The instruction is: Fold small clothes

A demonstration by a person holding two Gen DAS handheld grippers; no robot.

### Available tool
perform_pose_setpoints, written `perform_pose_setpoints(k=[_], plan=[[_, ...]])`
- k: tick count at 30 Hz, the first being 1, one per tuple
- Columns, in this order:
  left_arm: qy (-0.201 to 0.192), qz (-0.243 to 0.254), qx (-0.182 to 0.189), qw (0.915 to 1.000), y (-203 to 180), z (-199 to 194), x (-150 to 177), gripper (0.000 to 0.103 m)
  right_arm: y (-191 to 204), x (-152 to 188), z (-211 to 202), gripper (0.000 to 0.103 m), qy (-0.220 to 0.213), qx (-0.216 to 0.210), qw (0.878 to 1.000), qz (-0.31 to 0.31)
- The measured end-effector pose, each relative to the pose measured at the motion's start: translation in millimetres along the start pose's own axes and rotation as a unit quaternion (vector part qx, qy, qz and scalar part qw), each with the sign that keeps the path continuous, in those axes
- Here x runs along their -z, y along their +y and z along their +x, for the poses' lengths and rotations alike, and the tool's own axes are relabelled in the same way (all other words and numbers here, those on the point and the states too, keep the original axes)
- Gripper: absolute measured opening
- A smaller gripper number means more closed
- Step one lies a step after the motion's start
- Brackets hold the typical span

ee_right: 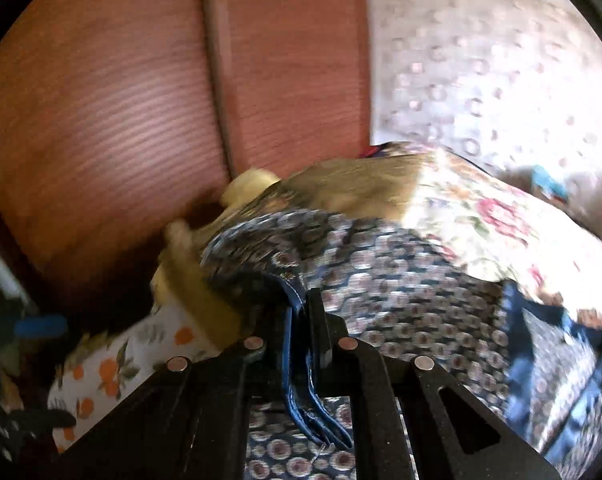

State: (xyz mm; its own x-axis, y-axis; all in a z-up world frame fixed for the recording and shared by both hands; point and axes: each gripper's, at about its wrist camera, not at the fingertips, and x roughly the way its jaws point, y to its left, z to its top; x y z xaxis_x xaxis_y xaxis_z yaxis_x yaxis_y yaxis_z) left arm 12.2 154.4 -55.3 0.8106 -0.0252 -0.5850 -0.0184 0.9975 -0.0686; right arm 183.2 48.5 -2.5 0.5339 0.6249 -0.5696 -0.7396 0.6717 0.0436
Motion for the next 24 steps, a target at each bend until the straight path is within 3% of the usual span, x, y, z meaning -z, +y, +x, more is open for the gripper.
perform_pose_setpoints(k=[4,5,8,17,24], plan=[[0.001,0.003,0.001,1.0000,-3,3,-2,0.079,-30,10,-2,0.007,0.011,0.044,0.998,0.050],[0.001,0.003,0.002,1.0000,-3,4,-3,0.079,-37,13,-3,0.011,0.017,0.056,0.997,0.058],[0.003,0.007,0.002,1.0000,-5,8,-5,0.079,-55,20,-6,0.044,0.023,0.070,0.995,0.074],[0.009,0.014,0.012,0.9998,-16,35,-28,0.079,-93,47,-35,0.047,0.031,0.100,0.992,0.065],[0.013,0.018,0.006,0.9997,-24,49,-40,0.079,-84,59,-30,0.047,0.067,0.017,0.996,0.058]])
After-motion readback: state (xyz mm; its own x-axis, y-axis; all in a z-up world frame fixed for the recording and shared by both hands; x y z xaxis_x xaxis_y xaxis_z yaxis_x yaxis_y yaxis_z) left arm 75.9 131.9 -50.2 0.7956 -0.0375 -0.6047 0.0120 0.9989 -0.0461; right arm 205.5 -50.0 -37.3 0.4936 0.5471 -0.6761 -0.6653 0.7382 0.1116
